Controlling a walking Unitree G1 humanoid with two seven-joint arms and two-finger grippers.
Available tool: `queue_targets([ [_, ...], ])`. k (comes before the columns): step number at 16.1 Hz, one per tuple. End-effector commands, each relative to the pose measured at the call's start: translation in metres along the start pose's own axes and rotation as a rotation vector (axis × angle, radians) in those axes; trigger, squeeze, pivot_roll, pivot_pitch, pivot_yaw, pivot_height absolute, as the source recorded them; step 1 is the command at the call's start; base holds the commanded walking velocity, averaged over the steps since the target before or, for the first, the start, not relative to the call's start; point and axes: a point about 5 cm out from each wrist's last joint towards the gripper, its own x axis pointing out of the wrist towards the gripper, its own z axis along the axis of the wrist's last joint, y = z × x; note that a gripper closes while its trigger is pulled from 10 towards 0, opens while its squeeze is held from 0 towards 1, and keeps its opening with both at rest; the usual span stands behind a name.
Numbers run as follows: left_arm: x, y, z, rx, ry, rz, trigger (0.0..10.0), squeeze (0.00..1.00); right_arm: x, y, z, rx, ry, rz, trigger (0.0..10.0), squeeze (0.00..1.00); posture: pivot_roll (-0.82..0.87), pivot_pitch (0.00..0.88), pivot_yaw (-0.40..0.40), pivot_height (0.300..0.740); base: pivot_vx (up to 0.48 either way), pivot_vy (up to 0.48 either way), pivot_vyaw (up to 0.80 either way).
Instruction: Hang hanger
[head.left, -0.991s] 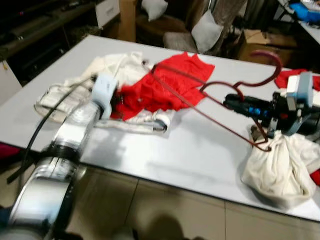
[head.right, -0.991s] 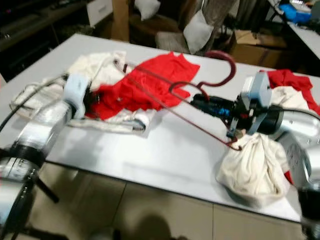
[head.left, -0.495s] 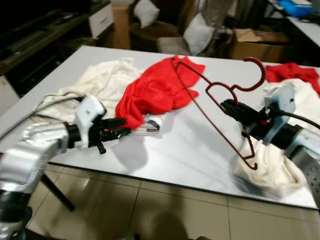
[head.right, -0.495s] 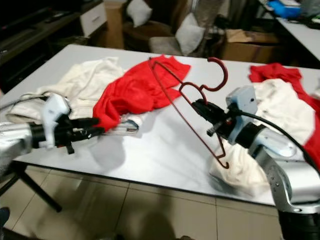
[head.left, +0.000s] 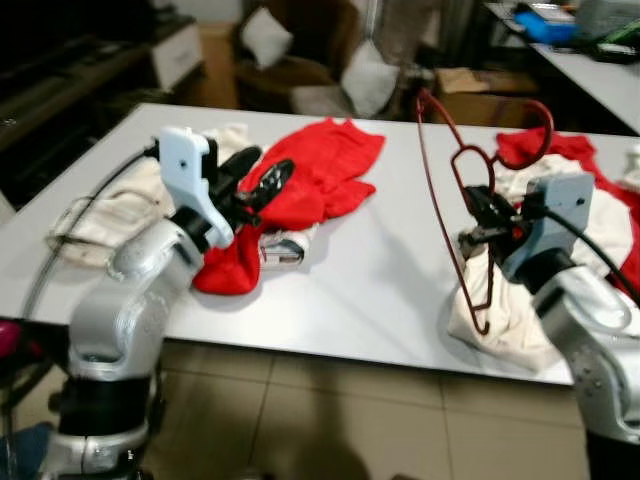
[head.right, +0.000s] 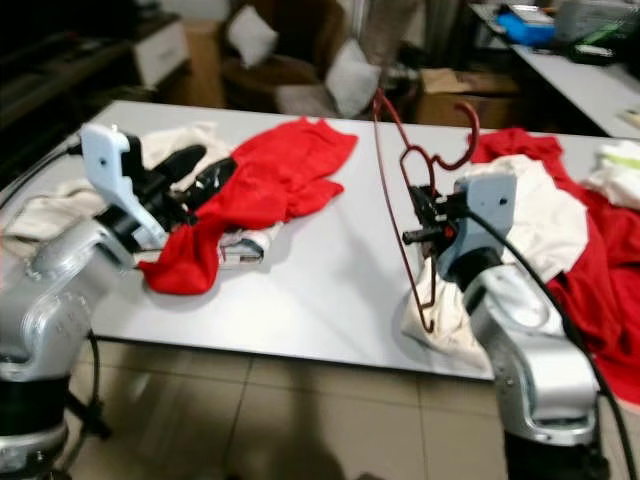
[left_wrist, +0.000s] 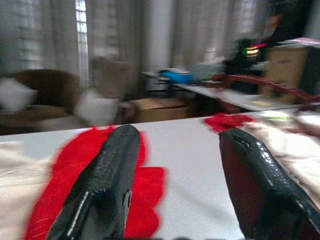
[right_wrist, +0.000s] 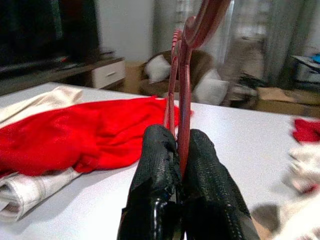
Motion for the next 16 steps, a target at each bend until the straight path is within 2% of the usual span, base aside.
queue_targets([
  [1,-0.001,0.001,-0.001,0.021,0.003,0.049,10.0,0.9,-0.004,0.004,0.001,0.003,-0.002,-0.022,10.0,0.0,-0.07,0.0,0.042,0.74,0.0,0.0,0.0],
  [2,-0.002,0.0,-0.004,0.022,0.003,0.062,10.0,0.03,-0.005,0.007,0.0,0.004,0.001,-0.027,10.0,0.0,-0.07,0.0,0.042,0.74,0.0,0.0,0.0],
  [4,-0.01,0.004,-0.025,0.114,0.081,0.131,10.0,0.0,-0.01,0.015,-0.005,-0.015,0.038,-0.046,10.0,0.0,-0.08,0.0,0.033,0.74,0.0,0.0,0.0],
  [8,-0.022,0.013,-0.045,0.103,0.128,0.257,10.0,0.0,-0.016,0.013,-0.01,-0.003,0.082,-0.092,10.0,0.0,-0.09,0.0,0.015,0.74,0.0,0.0,0.0],
  [10,-0.022,0.011,-0.05,0.113,0.119,0.262,10.0,0.0,-0.016,0.015,-0.013,0.042,0.048,-0.099,10.0,0.0,-0.09,0.0,-0.004,0.74,0.0,-0.388,0.0],
  [11,-0.02,0.012,-0.051,0.085,0.108,0.276,10.0,0.0,-0.016,0.016,-0.015,0.055,0.031,-0.105,10.0,0.0,-0.08,0.0,-0.006,0.74,0.0,-0.405,-0.8],
  [12,-0.017,0.011,-0.05,0.081,0.081,0.272,10.0,0.0,-0.017,0.021,-0.02,0.104,0.015,-0.1,10.0,0.0,-0.08,0.0,0.002,0.74,0.0,0.0,-0.8],
  [15,-0.012,0.0,-0.051,0.082,0.092,0.196,10.0,0.0,-0.015,0.03,-0.024,0.107,0.024,-0.066,10.0,0.0,-0.07,0.0,0.005,0.74,0.0,0.0,-0.8],
  [16,-0.01,-0.003,-0.051,0.078,0.088,0.18,10.0,0.0,-0.013,0.033,-0.024,0.1,0.027,-0.052,10.0,0.0,-0.08,0.0,0.01,0.74,0.0,0.48,-0.8],
])
